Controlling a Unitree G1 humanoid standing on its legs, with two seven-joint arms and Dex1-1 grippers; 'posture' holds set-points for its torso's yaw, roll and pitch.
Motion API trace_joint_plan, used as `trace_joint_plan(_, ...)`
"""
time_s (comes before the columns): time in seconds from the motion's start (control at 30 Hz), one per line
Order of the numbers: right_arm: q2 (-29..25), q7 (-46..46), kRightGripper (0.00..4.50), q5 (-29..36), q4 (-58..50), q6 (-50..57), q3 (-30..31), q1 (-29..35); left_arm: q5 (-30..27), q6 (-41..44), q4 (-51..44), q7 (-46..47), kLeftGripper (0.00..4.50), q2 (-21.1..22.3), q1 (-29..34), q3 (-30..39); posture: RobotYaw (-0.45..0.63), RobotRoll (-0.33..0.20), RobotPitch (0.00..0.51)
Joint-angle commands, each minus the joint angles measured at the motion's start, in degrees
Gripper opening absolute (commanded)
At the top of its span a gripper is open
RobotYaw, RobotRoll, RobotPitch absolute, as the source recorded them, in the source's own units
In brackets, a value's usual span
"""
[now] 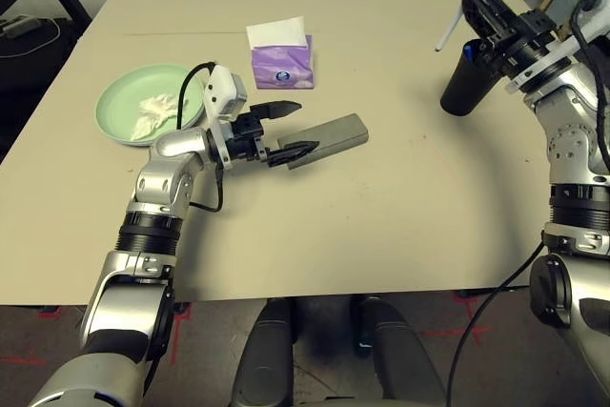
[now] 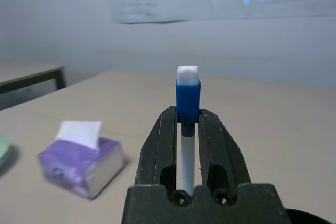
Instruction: Organize and tidy the items on the table.
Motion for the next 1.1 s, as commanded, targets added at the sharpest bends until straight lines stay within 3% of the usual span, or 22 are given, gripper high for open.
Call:
trace_joint_plan(0.03,0.1,-3.3,0.42,-1.4,1.1,-0.9,-0.2,-2.2,0.9,0.0,0.6,-0.7,4.50,0.1,-0.7,-1.0,0.09,0.000,0.143)
trace_joint_plan(0.23,-1.9,-11.7,0.42,-4.7,2.4,8.6,0.2,-5.7,1.1,0.3,0.5,-0.9,4.50,0.3,-0.8,-1.2,0.09,0.000,0.143)
trace_joint_plan(0.6,-1.3,-20.1,0.42,-6.2,3.2,11.7,-1.5,-7.4,1.1,0.6,0.0,-1.0,4.50,0.4,-0.6,-1.2,0.08,0.000,0.141)
trace_joint_plan(1.1,-1.9,-23.2,0.42,-7.5,3.5,14.3,-1.0,-6.6,1.0,0.9,-0.1,-1.0,4.50,0.4,-0.5,-1.1,0.08,0.000,0.142)
